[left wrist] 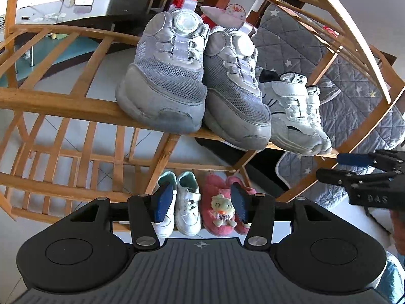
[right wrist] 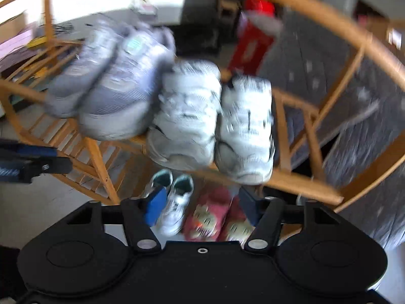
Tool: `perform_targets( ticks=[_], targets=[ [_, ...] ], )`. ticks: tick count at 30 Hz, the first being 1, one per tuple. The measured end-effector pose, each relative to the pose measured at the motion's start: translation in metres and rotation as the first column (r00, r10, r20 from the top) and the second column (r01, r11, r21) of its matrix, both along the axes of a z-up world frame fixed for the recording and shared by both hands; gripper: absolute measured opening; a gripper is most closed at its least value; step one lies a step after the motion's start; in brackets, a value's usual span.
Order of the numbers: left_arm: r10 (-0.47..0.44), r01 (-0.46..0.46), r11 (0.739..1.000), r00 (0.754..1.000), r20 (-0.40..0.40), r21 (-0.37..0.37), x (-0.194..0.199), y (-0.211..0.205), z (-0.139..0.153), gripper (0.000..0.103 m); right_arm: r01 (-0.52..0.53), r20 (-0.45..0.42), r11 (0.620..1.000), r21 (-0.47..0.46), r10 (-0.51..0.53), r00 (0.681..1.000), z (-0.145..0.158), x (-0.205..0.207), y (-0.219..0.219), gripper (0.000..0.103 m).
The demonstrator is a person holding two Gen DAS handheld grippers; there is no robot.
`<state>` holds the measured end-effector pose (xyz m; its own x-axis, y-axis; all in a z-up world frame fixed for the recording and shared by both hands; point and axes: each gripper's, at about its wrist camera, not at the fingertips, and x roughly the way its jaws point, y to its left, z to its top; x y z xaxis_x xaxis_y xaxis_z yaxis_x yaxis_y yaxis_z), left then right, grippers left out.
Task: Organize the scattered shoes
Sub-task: 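Raise the right gripper off the shelf and swing it down to the floor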
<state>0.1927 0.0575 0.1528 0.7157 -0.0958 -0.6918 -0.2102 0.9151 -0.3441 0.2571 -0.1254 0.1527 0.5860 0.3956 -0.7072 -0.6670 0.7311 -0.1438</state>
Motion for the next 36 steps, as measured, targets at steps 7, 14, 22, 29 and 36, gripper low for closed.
perform_targets(
  ticks=[7, 14, 22, 29, 36],
  targets=[
    [0.000, 0.000, 1.000, 1.000, -0.001, 0.000, -0.002, 0.001, 0.000, 0.053, 0.025, -0.004, 0.997, 0.072, -0.025, 1.000, -0.007, 0.011, 0.006, 0.025],
    [0.024, -0.024, 1.000, 1.000, -0.002, -0.005, -0.004, 0.007, 0.001, 0.053, 0.066, -0.055, 0.988, 0.141, -0.058, 0.997, -0.008, 0.025, 0.009, 0.024],
    [0.028, -0.028, 1.000, 1.000, -0.002, -0.003, -0.007, 0.008, 0.004, 0.054, 0.114, -0.097, 0.978, 0.177, -0.098, 0.990, -0.012, 0.022, 0.005, 0.027],
    [0.092, -0.091, 0.996, 0.996, 0.012, -0.021, -0.016, 0.028, 0.011, 0.056, 0.074, -0.208, 0.987, 0.142, -0.044, 0.977, -0.059, -0.013, 0.011, 0.028],
    [0.102, -0.102, 0.994, 0.995, 0.007, -0.035, -0.024, 0.034, 0.012, 0.057, -0.034, -0.441, 0.999, 0.013, 0.037, 0.897, -0.158, -0.070, 0.059, 0.035]
  ],
)
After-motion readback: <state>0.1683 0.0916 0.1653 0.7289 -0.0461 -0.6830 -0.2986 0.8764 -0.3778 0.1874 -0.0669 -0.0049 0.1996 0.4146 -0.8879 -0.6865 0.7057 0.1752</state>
